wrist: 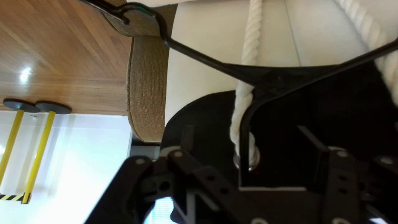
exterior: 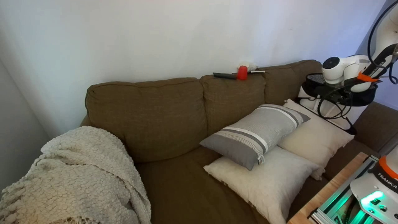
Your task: Unlock the black coat hanger from the laundry basket and put it on the white pillow
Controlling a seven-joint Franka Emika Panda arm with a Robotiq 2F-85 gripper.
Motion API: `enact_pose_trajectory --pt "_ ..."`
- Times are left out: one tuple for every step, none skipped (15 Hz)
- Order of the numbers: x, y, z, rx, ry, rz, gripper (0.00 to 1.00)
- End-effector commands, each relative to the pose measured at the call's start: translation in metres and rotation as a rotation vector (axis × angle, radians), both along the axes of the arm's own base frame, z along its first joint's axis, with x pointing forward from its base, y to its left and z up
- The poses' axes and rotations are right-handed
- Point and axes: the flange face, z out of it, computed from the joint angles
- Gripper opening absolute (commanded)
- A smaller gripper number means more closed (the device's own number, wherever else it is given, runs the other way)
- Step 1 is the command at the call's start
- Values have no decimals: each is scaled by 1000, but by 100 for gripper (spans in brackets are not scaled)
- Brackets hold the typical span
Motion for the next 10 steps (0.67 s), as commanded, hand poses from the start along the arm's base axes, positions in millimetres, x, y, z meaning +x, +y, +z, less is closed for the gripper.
enact_pose_trajectory --pt "-5 -15 -8 -4 -22 -20 48" --pt "-5 -16 -9 -6 -22 -23 39" --pt "-5 -16 -9 -10 -23 -27 32" --pt "-5 -15 -9 -12 -26 -29 23" --pt "-5 -14 -8 -15 -28 -30 17" --pt "-5 -13 -6 -18 -33 -27 9" --pt "-6 -11 -3 -27 -38 -28 2" --pt "-6 -9 -1 -32 -44 -28 0" --pt "-6 -8 2 -38 -49 -25 0" --pt "-6 -6 4 -46 -55 -22 1"
